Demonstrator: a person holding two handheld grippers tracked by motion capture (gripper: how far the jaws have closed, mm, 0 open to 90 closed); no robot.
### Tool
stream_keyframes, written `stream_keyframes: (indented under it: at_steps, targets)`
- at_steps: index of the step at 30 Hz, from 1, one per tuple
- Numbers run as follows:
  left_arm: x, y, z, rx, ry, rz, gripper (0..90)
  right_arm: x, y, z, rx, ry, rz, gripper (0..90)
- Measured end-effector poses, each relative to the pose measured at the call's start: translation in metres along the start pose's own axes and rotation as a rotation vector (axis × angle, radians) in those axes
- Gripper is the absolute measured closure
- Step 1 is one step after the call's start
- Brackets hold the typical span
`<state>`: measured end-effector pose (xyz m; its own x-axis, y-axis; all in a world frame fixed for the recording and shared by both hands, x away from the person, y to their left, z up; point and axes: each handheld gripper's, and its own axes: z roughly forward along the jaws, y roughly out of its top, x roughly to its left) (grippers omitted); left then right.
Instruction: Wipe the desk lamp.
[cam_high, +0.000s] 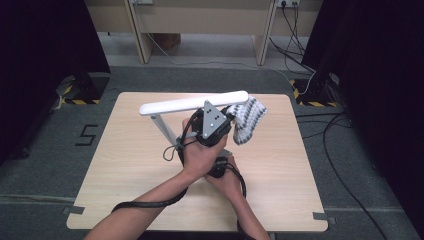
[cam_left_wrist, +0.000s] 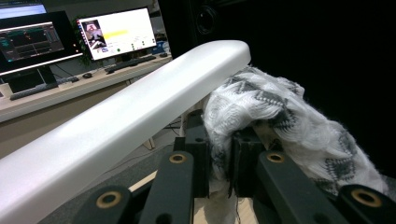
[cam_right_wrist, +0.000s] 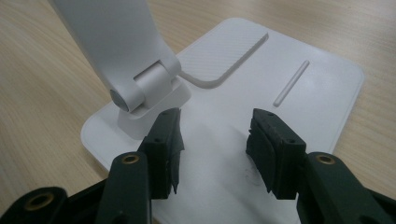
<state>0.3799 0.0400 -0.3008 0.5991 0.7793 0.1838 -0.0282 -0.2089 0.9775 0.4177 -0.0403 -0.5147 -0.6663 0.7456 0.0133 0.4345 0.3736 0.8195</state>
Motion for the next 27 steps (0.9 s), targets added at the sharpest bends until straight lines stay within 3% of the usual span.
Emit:
stream_keyframes:
  at_steps: [27]
  targets:
    - [0.016,-0.009,-0.015,0.0,0.012,-0.027,80.5,0.0,0.0,0.0,0.0,-0.002,0.0,53.9]
